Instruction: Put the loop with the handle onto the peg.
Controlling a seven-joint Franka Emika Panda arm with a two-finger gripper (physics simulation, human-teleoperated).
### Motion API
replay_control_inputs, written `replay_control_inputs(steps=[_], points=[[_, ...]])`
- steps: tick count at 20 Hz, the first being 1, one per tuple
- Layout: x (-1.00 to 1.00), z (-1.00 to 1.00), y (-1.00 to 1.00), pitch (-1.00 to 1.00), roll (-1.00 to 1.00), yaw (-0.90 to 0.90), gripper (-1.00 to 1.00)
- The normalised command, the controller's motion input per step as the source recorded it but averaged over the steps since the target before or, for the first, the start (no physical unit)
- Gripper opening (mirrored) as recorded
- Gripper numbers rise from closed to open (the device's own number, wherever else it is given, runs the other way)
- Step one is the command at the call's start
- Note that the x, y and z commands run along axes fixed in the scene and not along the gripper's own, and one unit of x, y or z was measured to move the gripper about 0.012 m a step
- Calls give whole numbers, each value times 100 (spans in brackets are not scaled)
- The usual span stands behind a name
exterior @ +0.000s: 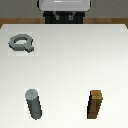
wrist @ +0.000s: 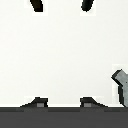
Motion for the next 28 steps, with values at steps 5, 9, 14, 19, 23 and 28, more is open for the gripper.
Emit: replay_control_inputs(steps=[5,9,14,19,23,28], points=[[0,0,0,0,0,0,100],[0,0,0,0,0,0,100],[0,0,-60,0,0,0,100],[0,0,-100,0,0,0,100],[0,0,-100,0,0,0,100],[0,0,-60,0,0,3,100]])
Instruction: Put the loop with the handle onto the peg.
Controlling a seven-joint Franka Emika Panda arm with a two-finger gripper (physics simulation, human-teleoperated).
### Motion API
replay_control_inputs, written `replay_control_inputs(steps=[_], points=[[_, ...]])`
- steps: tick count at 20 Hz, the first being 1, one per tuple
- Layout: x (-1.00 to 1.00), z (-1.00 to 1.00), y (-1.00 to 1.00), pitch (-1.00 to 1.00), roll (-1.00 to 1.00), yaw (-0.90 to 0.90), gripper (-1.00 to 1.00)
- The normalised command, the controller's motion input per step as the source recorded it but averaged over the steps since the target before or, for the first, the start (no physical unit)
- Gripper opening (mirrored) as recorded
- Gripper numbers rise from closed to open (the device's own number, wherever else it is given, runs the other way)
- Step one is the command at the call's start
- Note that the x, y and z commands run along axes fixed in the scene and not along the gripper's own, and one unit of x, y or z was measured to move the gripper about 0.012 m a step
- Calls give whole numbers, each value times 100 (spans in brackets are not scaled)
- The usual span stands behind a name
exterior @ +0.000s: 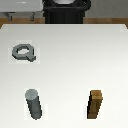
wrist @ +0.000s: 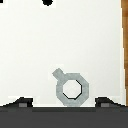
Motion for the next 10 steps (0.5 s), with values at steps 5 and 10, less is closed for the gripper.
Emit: replay_control_inputs(steps=[5,10], points=[[0,0,0,0,0,78,100],[0,0,0,0,0,60,100]])
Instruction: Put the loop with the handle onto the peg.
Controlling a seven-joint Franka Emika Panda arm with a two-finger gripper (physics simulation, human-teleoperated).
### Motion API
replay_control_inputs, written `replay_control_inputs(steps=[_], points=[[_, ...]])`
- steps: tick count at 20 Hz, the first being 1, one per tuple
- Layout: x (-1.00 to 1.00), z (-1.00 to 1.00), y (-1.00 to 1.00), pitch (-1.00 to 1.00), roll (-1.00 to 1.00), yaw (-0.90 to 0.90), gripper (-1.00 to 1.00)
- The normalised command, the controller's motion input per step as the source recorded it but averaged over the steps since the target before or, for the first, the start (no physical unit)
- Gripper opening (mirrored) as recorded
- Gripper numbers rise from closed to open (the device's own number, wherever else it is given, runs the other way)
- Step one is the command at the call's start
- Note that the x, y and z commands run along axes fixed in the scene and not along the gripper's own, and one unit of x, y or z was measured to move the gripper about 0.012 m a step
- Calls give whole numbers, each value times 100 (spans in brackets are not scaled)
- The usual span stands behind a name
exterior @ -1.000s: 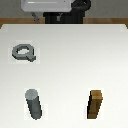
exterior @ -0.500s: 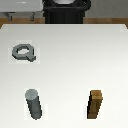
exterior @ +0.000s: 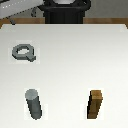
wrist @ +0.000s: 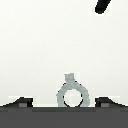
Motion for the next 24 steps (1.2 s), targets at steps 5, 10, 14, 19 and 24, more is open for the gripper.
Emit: replay_control_inputs(steps=[5,10,14,19,24], points=[[0,-20,0,0,0,0,100],[0,-100,0,0,0,0,100],[0,-100,0,0,0,0,100],[0,-100,0,0,0,0,100],[0,-20,0,0,0,0,100]])
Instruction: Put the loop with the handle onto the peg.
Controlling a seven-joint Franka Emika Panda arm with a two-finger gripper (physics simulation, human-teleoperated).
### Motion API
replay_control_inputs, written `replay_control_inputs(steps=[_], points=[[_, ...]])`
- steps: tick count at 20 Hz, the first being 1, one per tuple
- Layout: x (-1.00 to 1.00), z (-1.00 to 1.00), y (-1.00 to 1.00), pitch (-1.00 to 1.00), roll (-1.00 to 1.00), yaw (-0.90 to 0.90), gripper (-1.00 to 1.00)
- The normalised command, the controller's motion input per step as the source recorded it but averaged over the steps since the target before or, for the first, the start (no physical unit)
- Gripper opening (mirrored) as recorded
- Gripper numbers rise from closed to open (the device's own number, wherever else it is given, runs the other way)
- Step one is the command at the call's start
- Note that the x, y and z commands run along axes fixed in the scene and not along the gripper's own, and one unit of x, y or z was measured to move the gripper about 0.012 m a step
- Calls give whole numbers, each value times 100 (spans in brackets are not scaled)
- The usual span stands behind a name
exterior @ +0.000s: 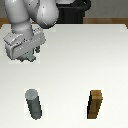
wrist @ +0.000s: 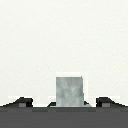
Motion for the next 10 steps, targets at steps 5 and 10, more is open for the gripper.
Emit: replay_control_inputs(steps=[5,10], points=[[0,0,0,0,0,0,100],[20,-20,0,0,0,0,100]])
